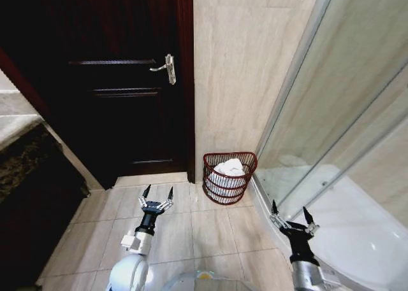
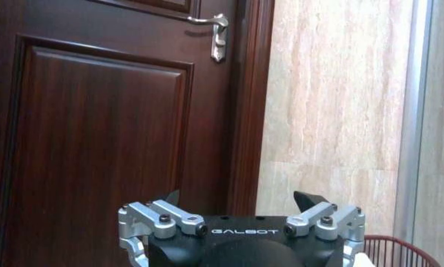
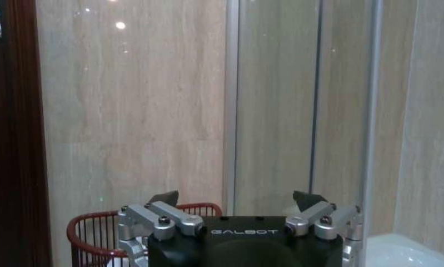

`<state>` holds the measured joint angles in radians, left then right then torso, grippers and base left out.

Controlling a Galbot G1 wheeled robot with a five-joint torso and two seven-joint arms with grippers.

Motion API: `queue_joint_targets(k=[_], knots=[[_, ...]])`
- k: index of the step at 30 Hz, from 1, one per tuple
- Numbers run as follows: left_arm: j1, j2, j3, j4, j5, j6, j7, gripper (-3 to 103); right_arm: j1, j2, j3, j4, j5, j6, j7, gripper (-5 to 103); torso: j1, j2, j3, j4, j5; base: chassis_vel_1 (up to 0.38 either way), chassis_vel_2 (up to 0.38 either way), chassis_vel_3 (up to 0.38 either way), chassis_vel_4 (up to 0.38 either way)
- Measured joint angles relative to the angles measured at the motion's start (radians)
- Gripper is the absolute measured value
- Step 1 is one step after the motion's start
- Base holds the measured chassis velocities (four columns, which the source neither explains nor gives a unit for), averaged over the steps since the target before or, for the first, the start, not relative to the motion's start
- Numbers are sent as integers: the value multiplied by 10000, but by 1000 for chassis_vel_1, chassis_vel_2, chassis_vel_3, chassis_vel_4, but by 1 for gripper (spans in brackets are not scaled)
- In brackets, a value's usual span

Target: Discard the used towel into the hamper.

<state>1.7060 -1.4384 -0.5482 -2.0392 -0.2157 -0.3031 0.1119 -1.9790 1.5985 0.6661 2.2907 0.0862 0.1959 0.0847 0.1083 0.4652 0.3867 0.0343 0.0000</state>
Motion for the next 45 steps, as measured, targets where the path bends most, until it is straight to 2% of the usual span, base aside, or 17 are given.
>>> queue_joint_targets(k=[13,45], knots=[[119,-42,-29,70,37,-185,9,100,-69,4,-187,-164,-68,153,79,100,-242,-584,-341,0,0,56,-55,-57,57],[350,-74,-42,41,143,-420,50,100,-479,70,-459,-347,-294,685,370,100,-696,-1888,-1193,0,0,51,-52,-56,56]])
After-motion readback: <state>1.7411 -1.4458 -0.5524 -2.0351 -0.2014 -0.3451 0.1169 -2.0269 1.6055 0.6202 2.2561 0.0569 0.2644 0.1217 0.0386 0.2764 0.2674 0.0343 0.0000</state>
